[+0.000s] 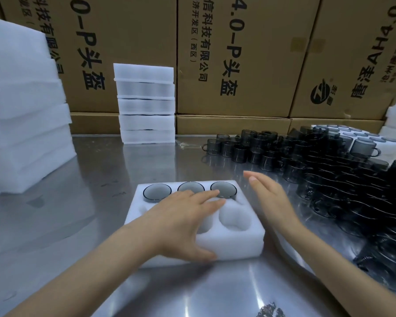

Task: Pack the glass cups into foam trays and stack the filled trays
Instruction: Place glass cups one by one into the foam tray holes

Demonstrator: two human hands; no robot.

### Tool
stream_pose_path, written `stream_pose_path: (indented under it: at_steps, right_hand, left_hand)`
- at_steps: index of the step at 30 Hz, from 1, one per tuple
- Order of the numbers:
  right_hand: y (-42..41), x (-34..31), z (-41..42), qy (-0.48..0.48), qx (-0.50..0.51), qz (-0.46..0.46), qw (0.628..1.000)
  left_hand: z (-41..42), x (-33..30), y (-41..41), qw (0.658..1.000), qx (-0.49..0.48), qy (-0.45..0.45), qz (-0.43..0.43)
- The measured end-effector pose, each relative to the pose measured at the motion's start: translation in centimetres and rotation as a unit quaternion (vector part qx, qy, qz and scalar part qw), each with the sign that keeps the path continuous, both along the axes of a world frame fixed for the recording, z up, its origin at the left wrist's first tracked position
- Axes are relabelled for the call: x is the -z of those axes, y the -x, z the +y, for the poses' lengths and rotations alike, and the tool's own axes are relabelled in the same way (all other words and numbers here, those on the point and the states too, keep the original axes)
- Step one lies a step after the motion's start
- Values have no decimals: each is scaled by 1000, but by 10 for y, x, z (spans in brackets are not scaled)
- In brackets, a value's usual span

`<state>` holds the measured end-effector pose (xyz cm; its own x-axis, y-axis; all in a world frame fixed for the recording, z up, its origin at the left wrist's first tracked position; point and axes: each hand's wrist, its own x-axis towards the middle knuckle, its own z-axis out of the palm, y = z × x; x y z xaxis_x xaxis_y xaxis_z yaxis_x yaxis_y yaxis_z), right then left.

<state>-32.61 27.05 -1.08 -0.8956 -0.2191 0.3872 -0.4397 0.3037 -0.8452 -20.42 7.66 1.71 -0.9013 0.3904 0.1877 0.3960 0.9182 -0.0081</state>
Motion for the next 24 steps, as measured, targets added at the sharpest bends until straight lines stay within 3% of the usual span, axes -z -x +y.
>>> stream_pose_path:
  at_steps: [5, 9, 12, 14, 18, 21, 24]
  right_hand:
    - [62, -18, -15, -72, 76, -2, 994]
    - [107, -38, -24, -149, 140, 50, 978]
    - [136, -47, -21, -239, 167, 79, 953]
    - [152, -52, -18, -303, 178, 82, 933]
    - [168, -49, -18, -383, 188, 48, 903]
    - [171, -41, -23, -407, 194, 53, 891]
    - [167, -36, -29, -394, 216, 87, 889]
  left_hand:
    - [-8, -10, 39, 999, -31, 1, 25]
    - [-11, -9, 34, 991, -25, 0, 134]
    - [-34, 1, 9, 967, -18, -117, 227]
    - [-61, 15, -7, 931, -61, -250, 260]
    - [-95, 35, -14, 824, -145, -516, 186]
    - [-97, 39, -6, 788, -157, -576, 150]
    - [-92, 41, -6, 816, -131, -551, 116]
